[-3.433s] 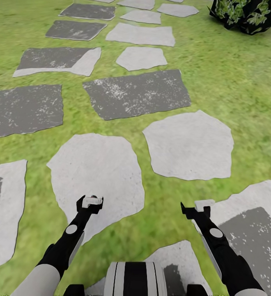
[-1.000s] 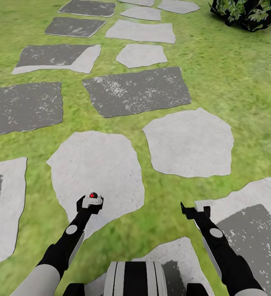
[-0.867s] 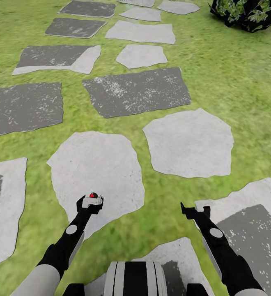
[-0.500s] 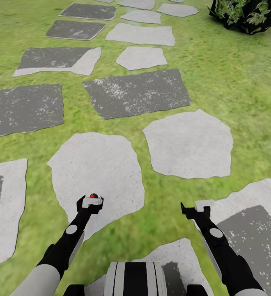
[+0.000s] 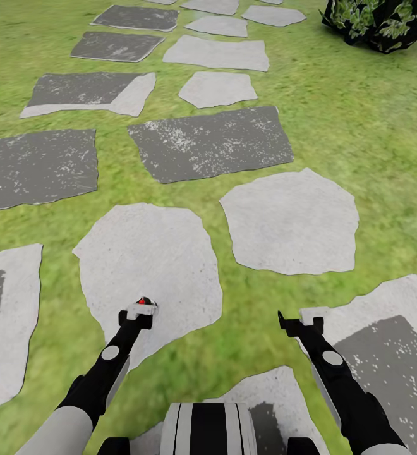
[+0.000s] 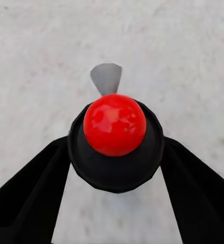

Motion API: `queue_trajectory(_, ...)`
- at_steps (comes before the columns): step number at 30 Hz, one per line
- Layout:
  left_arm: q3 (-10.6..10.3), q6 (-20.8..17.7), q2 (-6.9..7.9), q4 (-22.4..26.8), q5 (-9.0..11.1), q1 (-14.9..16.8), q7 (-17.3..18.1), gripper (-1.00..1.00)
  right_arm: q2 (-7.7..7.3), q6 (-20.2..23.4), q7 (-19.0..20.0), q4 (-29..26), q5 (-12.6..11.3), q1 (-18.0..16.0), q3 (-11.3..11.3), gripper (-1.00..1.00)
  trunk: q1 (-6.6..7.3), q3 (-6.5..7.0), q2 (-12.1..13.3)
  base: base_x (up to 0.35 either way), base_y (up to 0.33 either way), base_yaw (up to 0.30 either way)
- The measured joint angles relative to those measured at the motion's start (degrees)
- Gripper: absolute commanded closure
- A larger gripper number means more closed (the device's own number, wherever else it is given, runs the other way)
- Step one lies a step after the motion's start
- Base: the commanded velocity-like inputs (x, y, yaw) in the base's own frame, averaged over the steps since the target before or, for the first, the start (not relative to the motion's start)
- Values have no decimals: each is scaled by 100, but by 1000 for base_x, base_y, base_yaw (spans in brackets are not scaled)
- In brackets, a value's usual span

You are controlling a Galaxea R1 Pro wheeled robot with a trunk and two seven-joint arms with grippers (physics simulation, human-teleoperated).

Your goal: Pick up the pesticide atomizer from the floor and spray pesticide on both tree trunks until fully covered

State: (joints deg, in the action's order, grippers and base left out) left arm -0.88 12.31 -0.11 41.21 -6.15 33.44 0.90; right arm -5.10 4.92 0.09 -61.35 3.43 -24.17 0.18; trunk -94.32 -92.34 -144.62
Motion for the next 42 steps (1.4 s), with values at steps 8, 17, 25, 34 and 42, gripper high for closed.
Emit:
queue_trajectory(8,2,0,1,3,10,-2,-3,100,0,0,0,1,0,0,0,-100,0,0,0,0,0,0)
queue_trajectory(17,2,0,1,5,10,-4,-2,100,0,0,0,0,0,0,0,-100,0,0,0,0,0,0)
queue_trajectory(25,8,0,2,9,1,-2,-14,100,0,0,0,9,0,0,0,-100,-1,0,0,0,0,0)
queue_trajectory(34,0,0,2,10,0,-2,-15,100,0,0,0,7,0,0,0,-100,20,176,11,0,0,0)
queue_trajectory(42,-1,-8,2,18,0,0,-15,100,0,0,0,1,0,0,0,-100,41,353,21,0,0,0)
